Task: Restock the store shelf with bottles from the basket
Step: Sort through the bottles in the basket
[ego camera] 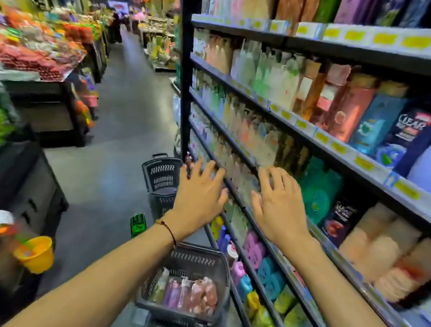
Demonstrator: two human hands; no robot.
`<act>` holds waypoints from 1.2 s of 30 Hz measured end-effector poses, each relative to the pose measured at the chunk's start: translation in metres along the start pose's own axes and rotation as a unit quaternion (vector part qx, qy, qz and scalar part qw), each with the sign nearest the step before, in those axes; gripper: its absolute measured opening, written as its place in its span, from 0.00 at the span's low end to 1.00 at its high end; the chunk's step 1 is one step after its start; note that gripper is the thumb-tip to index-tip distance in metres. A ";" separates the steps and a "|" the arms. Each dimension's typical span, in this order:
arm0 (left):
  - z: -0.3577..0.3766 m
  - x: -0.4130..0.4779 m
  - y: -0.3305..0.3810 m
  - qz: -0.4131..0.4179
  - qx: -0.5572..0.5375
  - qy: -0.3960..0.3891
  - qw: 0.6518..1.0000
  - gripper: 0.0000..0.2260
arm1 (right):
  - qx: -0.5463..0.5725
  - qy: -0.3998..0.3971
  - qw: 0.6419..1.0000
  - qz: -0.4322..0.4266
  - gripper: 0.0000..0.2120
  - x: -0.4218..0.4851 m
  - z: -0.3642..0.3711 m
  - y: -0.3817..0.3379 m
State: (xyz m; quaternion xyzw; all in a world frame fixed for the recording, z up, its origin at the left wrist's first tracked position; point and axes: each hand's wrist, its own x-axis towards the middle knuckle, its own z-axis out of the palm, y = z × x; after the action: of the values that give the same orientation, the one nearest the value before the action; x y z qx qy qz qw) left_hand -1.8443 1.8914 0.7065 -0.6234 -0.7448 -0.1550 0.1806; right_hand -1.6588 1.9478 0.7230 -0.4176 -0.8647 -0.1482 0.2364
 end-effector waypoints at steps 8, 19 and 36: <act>0.130 -0.003 -0.062 -0.061 -0.012 -0.100 0.993 0.24 | 0.060 -0.122 0.990 -0.030 0.25 0.024 0.171 -0.028; 0.303 -0.015 -0.109 -0.120 -0.012 -0.312 0.942 0.20 | 0.156 -0.325 0.933 -0.006 0.12 -0.007 0.396 -0.020; 0.612 -0.122 -0.181 -0.135 -0.070 -0.555 0.818 0.24 | 0.131 -0.525 0.835 0.099 0.27 -0.134 0.672 -0.058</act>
State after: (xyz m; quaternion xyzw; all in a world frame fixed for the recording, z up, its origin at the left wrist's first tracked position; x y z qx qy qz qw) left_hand -2.0495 2.0322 0.1067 -0.5078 -0.7829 0.1425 -0.3301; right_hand -1.8239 2.1299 0.0810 -0.4811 -0.8246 0.2316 -0.1871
